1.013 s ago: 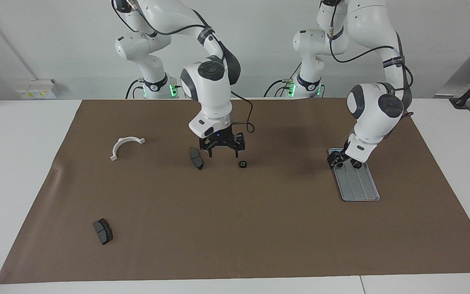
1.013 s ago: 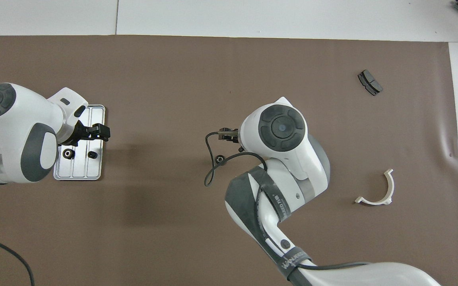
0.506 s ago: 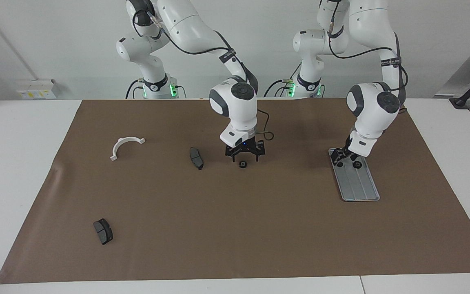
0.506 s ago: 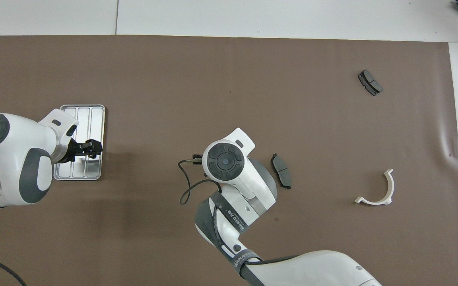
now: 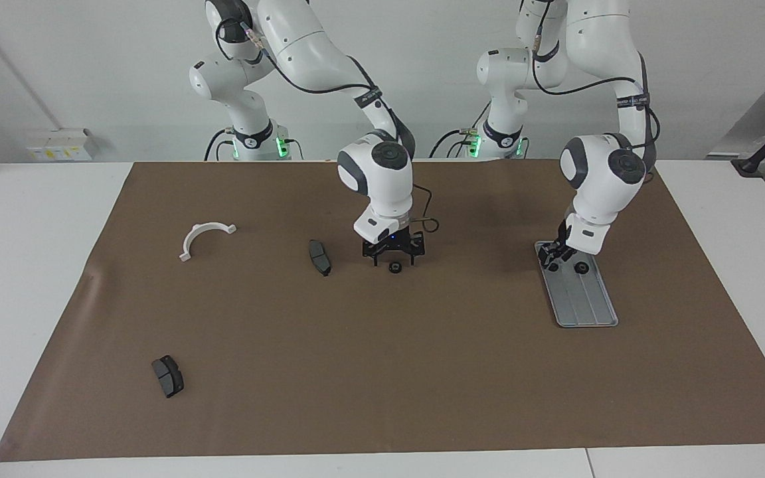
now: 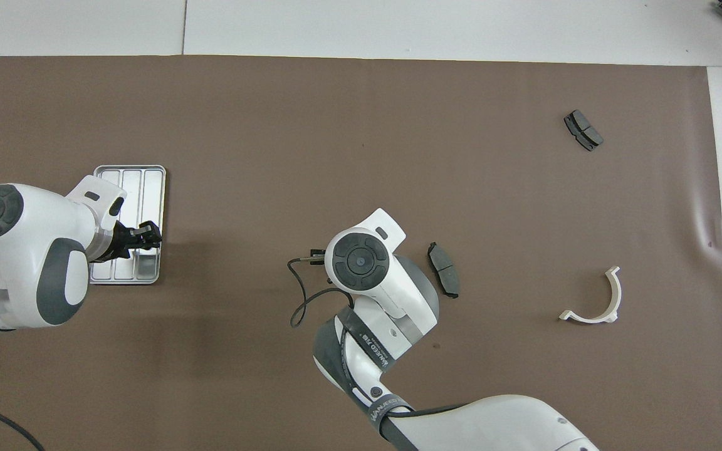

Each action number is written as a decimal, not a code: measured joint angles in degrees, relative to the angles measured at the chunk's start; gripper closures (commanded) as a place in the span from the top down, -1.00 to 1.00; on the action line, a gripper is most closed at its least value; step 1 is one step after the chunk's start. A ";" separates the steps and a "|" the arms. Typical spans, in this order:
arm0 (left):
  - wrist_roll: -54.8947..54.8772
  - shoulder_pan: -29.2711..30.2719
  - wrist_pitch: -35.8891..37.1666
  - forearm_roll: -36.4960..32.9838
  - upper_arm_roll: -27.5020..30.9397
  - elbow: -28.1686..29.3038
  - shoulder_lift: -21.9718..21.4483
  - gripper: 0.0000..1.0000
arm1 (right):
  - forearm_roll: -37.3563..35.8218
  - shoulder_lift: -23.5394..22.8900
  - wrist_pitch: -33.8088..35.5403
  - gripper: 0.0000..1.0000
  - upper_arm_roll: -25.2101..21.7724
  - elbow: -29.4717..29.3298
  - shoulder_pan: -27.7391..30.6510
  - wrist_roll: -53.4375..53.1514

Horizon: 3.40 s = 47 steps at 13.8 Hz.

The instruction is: Place bearing gear from tray to pile

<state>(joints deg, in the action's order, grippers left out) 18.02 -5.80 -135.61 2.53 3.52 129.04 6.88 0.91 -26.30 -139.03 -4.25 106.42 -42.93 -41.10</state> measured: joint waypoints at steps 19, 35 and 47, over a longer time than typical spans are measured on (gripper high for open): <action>3.28 -0.67 -2.99 0.00 -0.27 0.40 0.64 -0.82 | -1.06 15.10 15.54 -1.00 -1.79 -0.92 20.15 20.63; 22.31 -31.26 4.65 0.01 -1.48 -15.86 6.05 -0.57 | -0.62 4.99 -1.52 1.00 -1.69 5.34 41.09 49.14; 18.29 -25.73 2.89 -0.01 0.67 -16.61 6.17 0.98 | 0.09 13.03 8.39 1.00 1.62 2.17 30.69 31.72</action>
<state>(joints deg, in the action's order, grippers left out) 36.30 -31.54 -132.72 2.52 4.19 112.43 13.05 1.00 -13.27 -130.64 -2.64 108.59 -12.25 -9.38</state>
